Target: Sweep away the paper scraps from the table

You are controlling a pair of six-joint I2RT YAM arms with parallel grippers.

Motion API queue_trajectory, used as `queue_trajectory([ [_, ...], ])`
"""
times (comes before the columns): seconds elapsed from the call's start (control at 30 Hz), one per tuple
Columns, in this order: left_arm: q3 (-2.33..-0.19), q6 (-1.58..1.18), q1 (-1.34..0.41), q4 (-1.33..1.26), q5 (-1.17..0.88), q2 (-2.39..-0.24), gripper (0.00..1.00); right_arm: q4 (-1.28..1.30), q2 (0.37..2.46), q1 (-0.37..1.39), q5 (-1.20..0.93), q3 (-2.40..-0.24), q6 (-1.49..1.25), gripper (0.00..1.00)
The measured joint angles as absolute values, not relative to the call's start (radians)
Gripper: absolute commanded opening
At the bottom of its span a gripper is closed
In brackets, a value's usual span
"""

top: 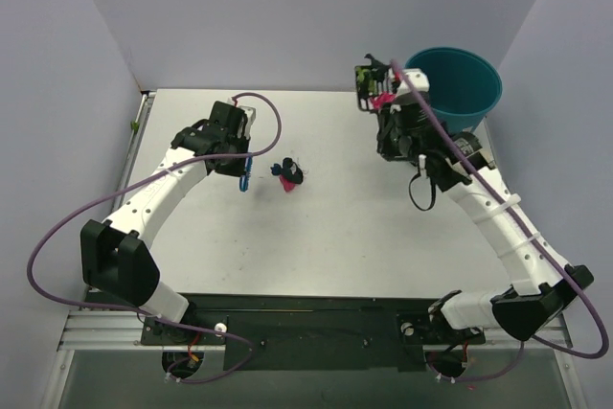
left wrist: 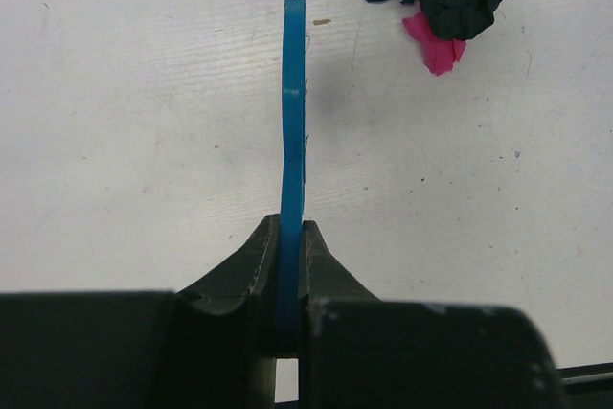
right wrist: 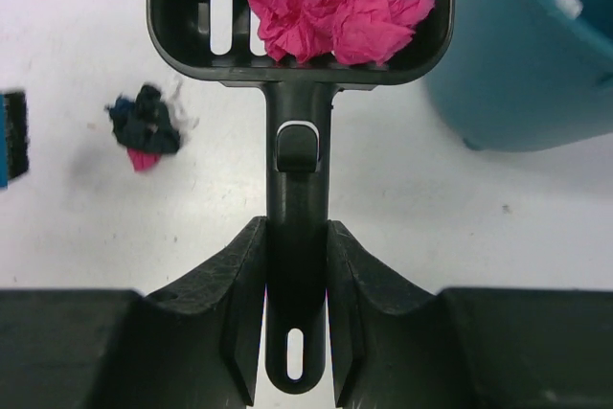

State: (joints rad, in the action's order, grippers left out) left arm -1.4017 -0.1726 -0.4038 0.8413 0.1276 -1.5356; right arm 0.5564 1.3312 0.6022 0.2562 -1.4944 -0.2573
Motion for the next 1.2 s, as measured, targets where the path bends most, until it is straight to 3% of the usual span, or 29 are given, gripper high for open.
queue_trajectory([
  [0.33, -1.399, -0.173, -0.403, 0.84, 0.127, -1.536, 0.0, 0.615, 1.374, 0.139, -0.056, -1.726, -0.405, 0.0],
  [0.5, -1.399, -0.173, -0.403, 0.84, 0.127, -1.536, 0.0, 0.462, 1.383, 0.004, -0.287, -1.647, -0.564, 0.0],
  [0.83, -1.399, -0.173, -0.403, 0.84, 0.123, -1.541, 0.0, -0.155, 1.386, -0.162, -0.624, -1.246, -1.087, 0.0],
  [1.1, -1.399, -0.173, -0.403, 0.841, 0.121, -1.542, 0.0, -0.89, 1.527, -0.225, -0.684, -1.05, -1.682, 0.0],
  [1.2, -1.399, -0.173, -0.403, 0.841, 0.12, -1.544, 0.0, -1.036, 1.57, -0.224, -0.685, -1.04, -1.806, 0.0],
])
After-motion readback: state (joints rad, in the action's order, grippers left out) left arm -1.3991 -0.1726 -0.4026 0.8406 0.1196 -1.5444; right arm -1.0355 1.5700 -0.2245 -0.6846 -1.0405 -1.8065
